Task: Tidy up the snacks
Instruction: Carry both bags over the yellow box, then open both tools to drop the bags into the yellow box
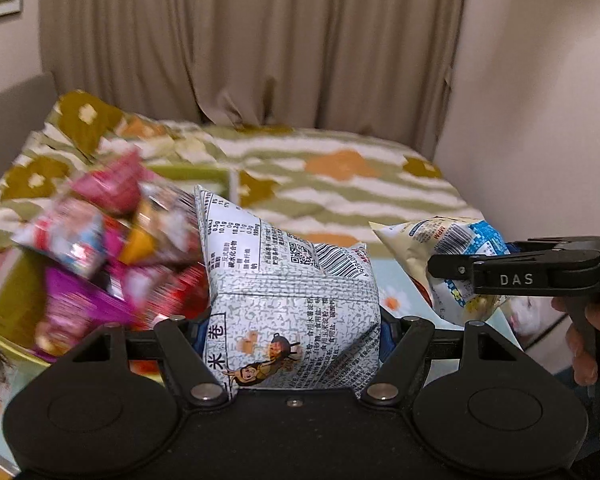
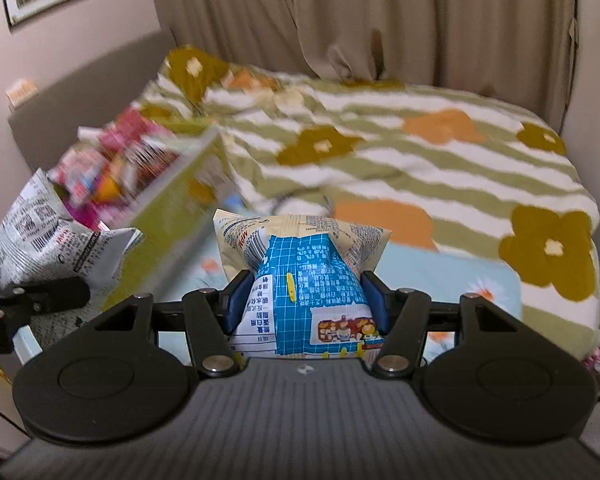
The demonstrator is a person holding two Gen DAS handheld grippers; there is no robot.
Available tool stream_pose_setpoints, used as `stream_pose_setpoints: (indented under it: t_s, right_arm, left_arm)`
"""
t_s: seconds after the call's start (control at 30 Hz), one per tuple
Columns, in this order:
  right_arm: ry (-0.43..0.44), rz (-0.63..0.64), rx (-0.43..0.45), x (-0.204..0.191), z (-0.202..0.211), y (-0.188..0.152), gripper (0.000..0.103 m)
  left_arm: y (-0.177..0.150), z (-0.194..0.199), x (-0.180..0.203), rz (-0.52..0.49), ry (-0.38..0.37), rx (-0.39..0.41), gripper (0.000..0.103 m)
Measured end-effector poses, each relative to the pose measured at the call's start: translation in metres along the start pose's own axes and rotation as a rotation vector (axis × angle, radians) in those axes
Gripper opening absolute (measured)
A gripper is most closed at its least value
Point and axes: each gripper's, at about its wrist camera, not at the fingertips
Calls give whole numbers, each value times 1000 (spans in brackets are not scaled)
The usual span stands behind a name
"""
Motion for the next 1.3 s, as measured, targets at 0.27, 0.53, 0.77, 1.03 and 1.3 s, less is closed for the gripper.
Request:
stream_pose_setpoints:
  t_s: [0.27,0.53,0.77,1.03,1.3]
  right_arm:
    - [25,-63,75,-86,-1,38,73]
    - [0,-105,85,-170,-31,55,73]
    - [-97,-159,74,-212,-63,57,73]
    - [-166,-174,16,-229,-83,47,74]
    - [-147,-168,45,-235,-85,56,74]
  left_arm:
    - [29,22,-87,12,45,47,75]
    - [46,-5,-172,13,3,-8,75]
    - [47,-43,-211,16,-80,-85,88]
    - [32,-47,-231,42,-68,-111,103]
    - [31,-19,-235,67,-20,-66,103]
Point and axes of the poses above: each gripper's, at about its wrist camera, not at the fingertips, and z roughly against the way its jaws point, x to its right, y to its top, and after that the axes turned 3 degrees about y, right-handed
